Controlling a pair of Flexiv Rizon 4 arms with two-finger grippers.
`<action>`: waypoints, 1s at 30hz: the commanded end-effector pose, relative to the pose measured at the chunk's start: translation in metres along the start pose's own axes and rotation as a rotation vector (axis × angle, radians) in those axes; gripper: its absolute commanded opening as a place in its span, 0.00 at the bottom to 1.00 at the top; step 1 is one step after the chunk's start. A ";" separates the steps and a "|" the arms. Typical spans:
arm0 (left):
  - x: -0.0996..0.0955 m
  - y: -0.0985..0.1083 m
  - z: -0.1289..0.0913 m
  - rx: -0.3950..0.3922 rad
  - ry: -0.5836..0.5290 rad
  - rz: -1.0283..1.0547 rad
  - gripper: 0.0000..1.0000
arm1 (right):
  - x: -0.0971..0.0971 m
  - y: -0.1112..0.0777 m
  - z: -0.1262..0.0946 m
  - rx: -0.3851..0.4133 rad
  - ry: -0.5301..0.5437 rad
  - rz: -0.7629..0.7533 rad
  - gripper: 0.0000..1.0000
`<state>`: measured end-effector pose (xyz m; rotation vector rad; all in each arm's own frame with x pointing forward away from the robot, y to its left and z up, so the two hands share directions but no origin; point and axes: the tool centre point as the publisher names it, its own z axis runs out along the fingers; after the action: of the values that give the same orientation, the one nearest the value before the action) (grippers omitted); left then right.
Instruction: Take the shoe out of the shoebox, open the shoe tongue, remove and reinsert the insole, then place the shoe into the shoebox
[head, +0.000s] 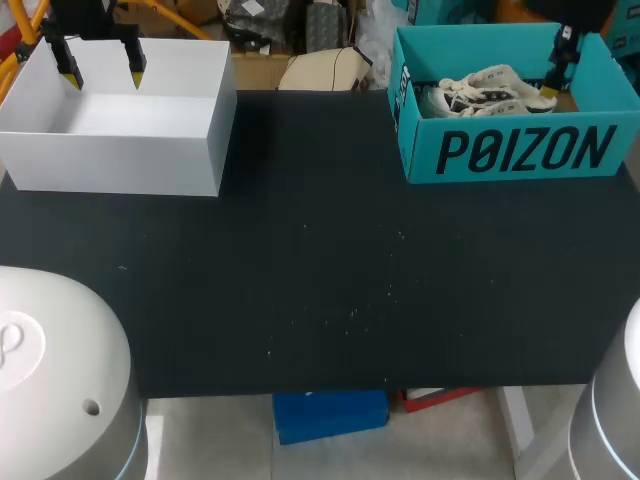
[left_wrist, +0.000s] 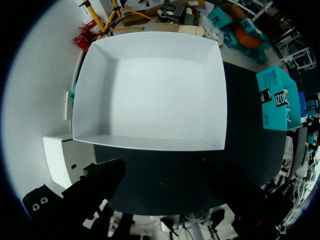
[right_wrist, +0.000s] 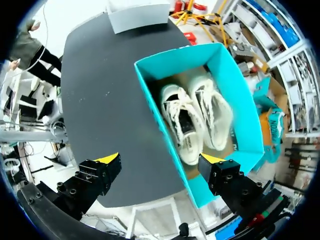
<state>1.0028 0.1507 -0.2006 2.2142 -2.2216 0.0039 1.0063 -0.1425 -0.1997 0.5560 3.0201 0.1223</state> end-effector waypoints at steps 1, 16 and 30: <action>0.001 0.000 -0.001 -0.002 -0.003 -0.002 1.00 | -0.021 0.017 0.013 0.045 0.048 -0.235 1.00; 0.001 0.000 -0.001 -0.002 -0.003 -0.002 1.00 | -0.066 0.046 0.075 -0.002 -0.038 -0.237 0.44; 0.001 0.000 -0.001 -0.002 -0.003 -0.002 1.00 | -0.093 0.040 0.124 0.020 -0.022 -0.268 0.38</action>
<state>1.0028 0.1506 -0.2005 2.2141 -2.2218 0.0038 1.1061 -0.1316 -0.3065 0.1491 3.0268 0.0673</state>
